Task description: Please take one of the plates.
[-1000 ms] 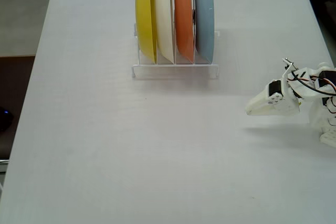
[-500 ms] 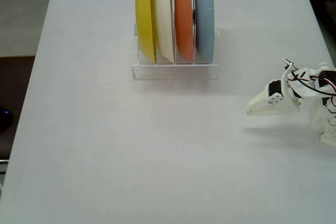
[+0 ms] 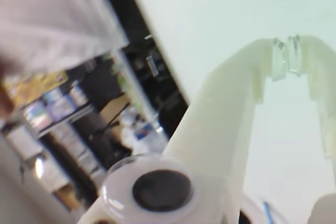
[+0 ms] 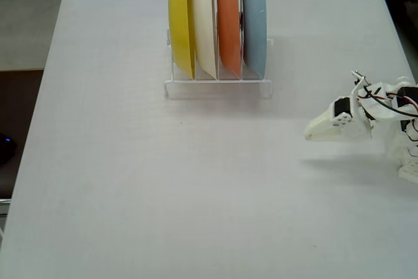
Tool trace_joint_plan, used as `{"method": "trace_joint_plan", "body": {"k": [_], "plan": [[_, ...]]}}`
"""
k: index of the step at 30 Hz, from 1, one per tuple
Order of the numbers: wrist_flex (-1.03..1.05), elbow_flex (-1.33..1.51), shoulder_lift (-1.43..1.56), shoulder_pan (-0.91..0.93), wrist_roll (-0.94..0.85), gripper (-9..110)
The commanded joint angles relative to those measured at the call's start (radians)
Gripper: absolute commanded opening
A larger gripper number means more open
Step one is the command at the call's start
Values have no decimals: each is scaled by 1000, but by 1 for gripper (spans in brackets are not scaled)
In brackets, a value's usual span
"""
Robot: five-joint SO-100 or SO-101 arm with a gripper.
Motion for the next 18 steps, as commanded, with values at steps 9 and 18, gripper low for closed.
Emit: {"method": "trace_joint_plan", "body": {"k": [9,18], "plan": [[46,-568,-207,256,-176,0],[67,-953,-538,379,-357,3]]}}
